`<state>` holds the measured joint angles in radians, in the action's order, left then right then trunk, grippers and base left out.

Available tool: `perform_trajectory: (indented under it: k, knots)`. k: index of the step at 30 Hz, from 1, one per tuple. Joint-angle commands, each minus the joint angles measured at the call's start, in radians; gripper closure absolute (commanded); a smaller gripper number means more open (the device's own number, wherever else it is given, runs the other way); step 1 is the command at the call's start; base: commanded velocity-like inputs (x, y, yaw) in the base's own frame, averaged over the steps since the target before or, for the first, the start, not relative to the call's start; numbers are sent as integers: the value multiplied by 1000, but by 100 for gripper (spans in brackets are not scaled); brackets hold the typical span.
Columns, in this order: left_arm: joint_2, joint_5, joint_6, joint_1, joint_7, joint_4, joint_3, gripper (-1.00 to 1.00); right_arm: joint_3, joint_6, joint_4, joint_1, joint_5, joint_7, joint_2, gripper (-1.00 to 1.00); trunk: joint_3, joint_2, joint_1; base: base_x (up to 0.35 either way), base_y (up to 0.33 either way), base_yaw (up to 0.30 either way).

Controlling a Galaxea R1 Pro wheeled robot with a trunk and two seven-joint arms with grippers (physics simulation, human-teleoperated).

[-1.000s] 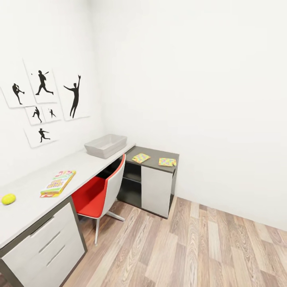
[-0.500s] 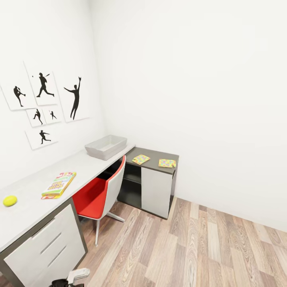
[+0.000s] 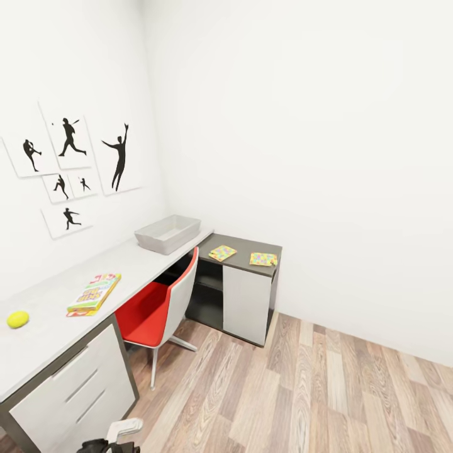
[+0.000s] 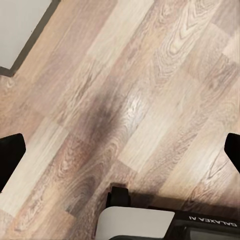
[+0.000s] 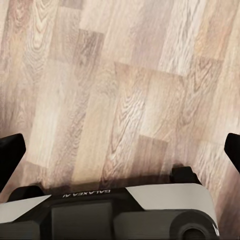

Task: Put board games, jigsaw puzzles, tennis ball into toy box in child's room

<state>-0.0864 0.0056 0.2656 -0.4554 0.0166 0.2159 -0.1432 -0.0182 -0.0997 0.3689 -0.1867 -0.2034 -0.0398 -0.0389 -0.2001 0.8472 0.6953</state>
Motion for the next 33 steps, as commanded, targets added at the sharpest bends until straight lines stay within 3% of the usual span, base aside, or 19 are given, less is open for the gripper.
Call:
perform_trajectory:
  k: [1, 4, 8, 9, 11, 12, 15, 16, 20, 25, 30, 33]
  knots:
    - [1, 1, 7, 0, 5, 4, -7, -100, -2, -8, 3, 0, -7, -2, -1, -100, 1, -6, -4, 0, 0, -80]
    - [0, 1, 19, -1, 19, 14, -8, -100, -3, -12, 4, -2, -9, -3, -2, -100, 7, -27, -15, 0, 0, -104]
    - [4, 1, 122, -10, 49, 95, -9, -100, -3, -60, 27, -33, -15, -5, 1, -100, 15, -55, -31, 0, 0, -132]
    - [4, 1, 203, -20, 56, 165, -9, -100, -5, -123, 51, -57, -17, -6, 5, -100, 16, -62, -34, 0, 0, -141]
    - [4, 1, 297, -27, 66, 251, -9, -100, -6, -210, 83, -81, -18, -6, 7, -100, 20, -76, -42, 0, 0, -145]
    - [3, 2, 388, -32, 81, 344, -8, -100, -8, -302, 124, -101, -18, -5, 9, -100, 22, -83, -46, 0, 0, -152]
    - [1, 2, 497, -34, 120, 480, -9, -100, -9, -419, 211, -120, -19, -2, 10, -100, 27, -104, -57, 0, 0, -155]
    - [0, 1, 548, -32, 157, 563, -11, -100, -10, -478, 281, -127, -20, 0, 7, -100, 29, -111, -61, 0, 0, -158]
    - [-16, -2, 656, -27, 267, 726, -15, -100, -11, -607, 455, -136, -20, 2, 1, -100, 36, -139, -77, 0, 0, -159]
    - [-65, -1, 748, -14, 390, 851, -15, -100, -11, -742, 600, -138, -19, 3, -1, -100, 44, -174, -96, 0, 0, -160]
    - [-104, -2, 777, -1, 474, 930, -35, -100, -10, -801, 675, -138, -19, 3, -2, -100, 53, -209, -115, 0, 0, -161]
    - [-116, 0, 782, 6, 488, 948, -54, -100, -10, -808, 687, -138, -19, 3, -2, -100, 58, -230, -126, 0, 0, -161]
